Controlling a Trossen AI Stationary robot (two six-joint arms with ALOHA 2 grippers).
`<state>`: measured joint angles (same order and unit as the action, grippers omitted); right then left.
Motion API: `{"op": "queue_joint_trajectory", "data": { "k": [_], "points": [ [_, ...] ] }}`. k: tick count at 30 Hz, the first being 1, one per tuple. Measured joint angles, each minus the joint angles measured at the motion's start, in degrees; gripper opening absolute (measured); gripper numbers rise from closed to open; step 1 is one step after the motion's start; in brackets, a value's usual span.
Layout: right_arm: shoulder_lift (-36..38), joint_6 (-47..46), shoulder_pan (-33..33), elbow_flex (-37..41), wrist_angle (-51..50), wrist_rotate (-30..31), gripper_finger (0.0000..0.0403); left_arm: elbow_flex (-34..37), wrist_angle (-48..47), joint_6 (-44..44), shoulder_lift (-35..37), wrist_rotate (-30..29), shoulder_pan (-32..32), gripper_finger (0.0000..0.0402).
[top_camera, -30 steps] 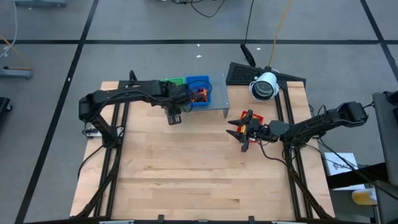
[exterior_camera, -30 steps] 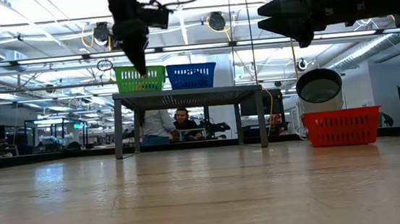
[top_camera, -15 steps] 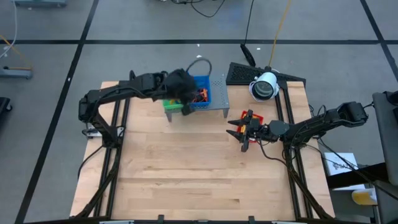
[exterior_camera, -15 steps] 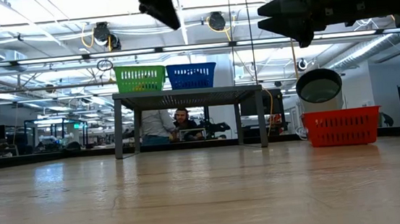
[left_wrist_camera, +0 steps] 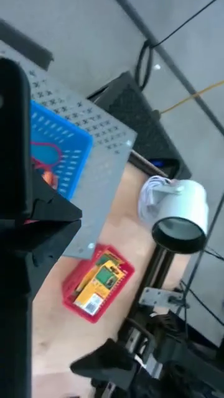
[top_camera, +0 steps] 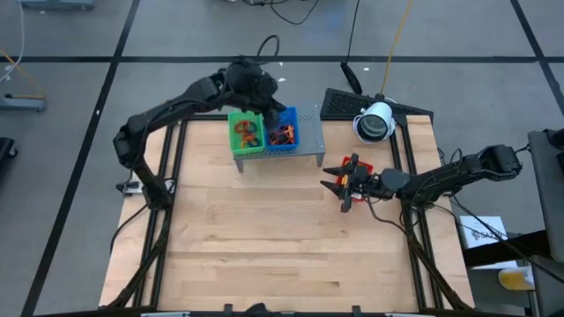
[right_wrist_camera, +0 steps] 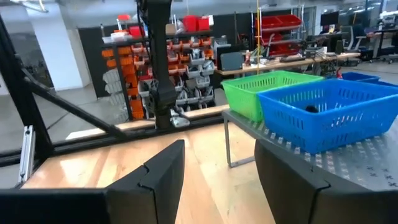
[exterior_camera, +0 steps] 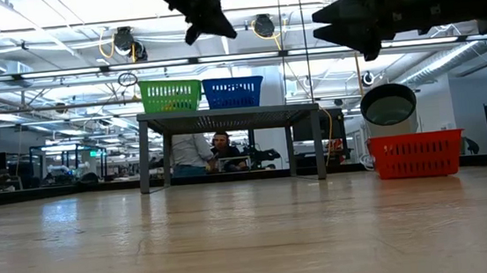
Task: Pick & Place Office Desk Supplies
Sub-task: Adjust the blue bin on the shelf
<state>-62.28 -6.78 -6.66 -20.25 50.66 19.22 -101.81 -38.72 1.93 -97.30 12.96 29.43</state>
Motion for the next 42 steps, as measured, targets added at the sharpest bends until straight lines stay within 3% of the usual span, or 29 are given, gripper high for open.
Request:
{"op": "queue_joint_trajectory", "data": {
  "k": [6,11,13,16,26,30,42],
  "points": [
    [0.0,1.99,4.86,-2.03,1.58,-0.58,0.0153,0.04,-0.01,-0.03,0.91,1.19,1.99,0.0011],
    [-0.15,4.45,14.42,-11.27,-16.11,-9.01,0.0038,0.04,-0.38,-0.27,2.63,1.14,1.58,0.0009],
    [-0.8,7.39,18.53,-15.08,-22.45,-11.52,0.0012,0.04,-0.73,-0.26,3.16,1.0,1.21,0.0004],
    [-0.87,8.66,25.06,-18.18,-27.5,-12.49,0.0003,0.04,-1.42,-0.26,3.63,1.02,0.72,0.0007],
    [-4.25,1.93,44.32,-18.69,-29.87,-28.58,0.0,0.04,-2.53,-0.08,3.65,1.62,0.3,0.0025],
    [-9.97,-0.4,47.17,-18.69,-23.52,-38.54,0.0,0.04,-0.74,-0.11,3.65,2.03,0.22,0.0025],
    [-23.86,-0.82,49.44,-28.13,-19.5,-45.64,0.0,0.04,-0.57,-1.64,3.65,2.04,0.26,0.0026]
  ]
}}
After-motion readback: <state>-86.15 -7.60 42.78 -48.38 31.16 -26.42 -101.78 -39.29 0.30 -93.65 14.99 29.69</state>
